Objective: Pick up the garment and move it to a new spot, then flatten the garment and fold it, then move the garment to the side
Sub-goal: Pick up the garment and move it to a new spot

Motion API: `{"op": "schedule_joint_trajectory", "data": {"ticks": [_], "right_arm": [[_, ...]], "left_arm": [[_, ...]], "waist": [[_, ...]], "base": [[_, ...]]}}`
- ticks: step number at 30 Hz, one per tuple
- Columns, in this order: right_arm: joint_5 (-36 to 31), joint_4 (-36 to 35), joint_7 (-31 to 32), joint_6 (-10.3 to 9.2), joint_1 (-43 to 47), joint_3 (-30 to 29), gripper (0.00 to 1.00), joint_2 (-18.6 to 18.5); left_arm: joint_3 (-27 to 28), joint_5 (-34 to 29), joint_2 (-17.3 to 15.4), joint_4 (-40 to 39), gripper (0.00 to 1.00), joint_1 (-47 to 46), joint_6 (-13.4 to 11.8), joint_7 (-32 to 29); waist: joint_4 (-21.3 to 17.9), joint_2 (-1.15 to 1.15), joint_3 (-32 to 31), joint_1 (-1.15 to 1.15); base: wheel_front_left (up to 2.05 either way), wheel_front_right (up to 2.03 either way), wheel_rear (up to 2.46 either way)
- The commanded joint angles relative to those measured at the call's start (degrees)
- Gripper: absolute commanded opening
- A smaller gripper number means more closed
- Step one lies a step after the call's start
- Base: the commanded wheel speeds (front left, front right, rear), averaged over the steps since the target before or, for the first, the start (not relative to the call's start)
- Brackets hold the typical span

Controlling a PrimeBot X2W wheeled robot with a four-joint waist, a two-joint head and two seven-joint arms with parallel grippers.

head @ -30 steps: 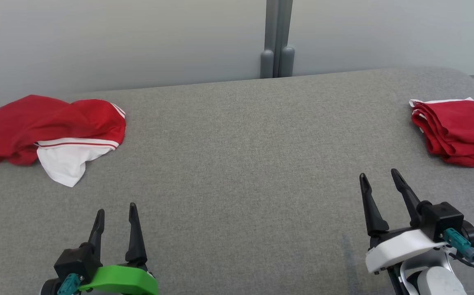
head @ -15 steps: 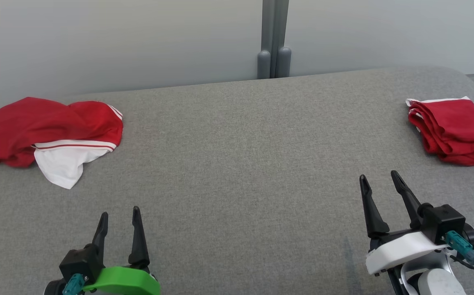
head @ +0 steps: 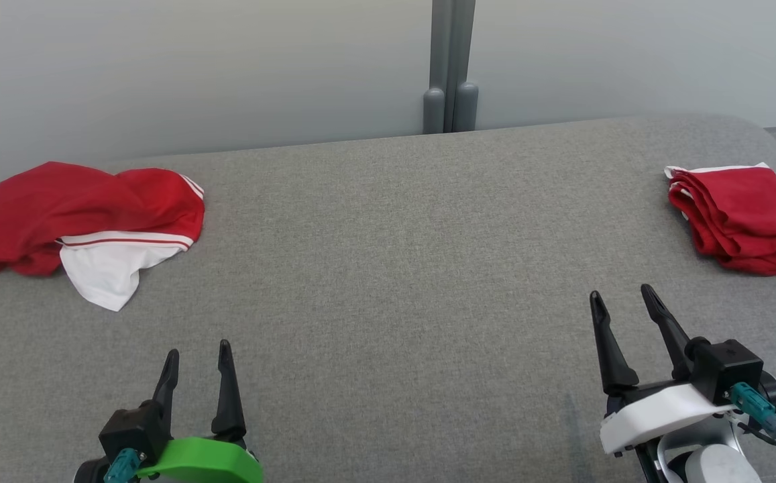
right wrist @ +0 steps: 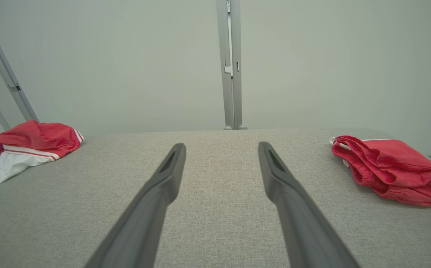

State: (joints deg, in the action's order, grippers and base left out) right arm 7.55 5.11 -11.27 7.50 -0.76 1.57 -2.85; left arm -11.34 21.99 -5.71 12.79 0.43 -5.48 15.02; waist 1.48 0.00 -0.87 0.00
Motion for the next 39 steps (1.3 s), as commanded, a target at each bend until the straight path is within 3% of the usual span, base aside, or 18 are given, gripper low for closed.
{"op": "schedule_joint_trajectory", "data": {"ticks": [1, 10, 22, 28, 39], "right_arm": [[0.54, -0.04, -0.30, -0.02, 0.61, -0.17, 1.00, -0.10], [0.57, -0.58, -0.55, -0.02, 1.00, -0.47, 1.00, -0.11], [1.28, -0.97, -1.27, -0.02, 0.70, -0.12, 1.00, -0.12], [1.29, -0.60, -1.53, -0.02, -0.50, 0.34, 1.00, -0.14], [0.89, 0.41, -1.81, -0.02, -2.27, 1.51, 1.00, -0.19]], "left_arm": [[0.15, -0.27, 0.15, -0.01, 1.00, -0.33, 0.25, 0.20], [-0.51, -0.70, 0.28, -0.03, 1.00, -0.85, 0.08, 0.20], [-0.38, -0.95, -0.50, -1.04, 1.00, -1.39, -0.42, 0.17], [-0.02, -0.35, -0.67, -1.73, 1.00, -0.90, -0.71, 0.17], [0.99, -0.12, -0.14, -3.05, 1.00, -0.06, -1.16, 0.19]], "waist": [[0.08, 0.00, -0.09, 0.00], [3.69, 0.00, -0.52, 0.00], [20.69, 0.00, 0.76, 0.00], [27.25, 0.00, 1.93, 0.00], [28.84, 0.00, 3.10, 0.00]], "base": [[0.00, 0.00, 0.00], [0.00, 0.00, 0.00], [0.00, 0.00, 0.00], [0.00, 0.00, 0.00], [0.00, 0.00, 0.00]]}}
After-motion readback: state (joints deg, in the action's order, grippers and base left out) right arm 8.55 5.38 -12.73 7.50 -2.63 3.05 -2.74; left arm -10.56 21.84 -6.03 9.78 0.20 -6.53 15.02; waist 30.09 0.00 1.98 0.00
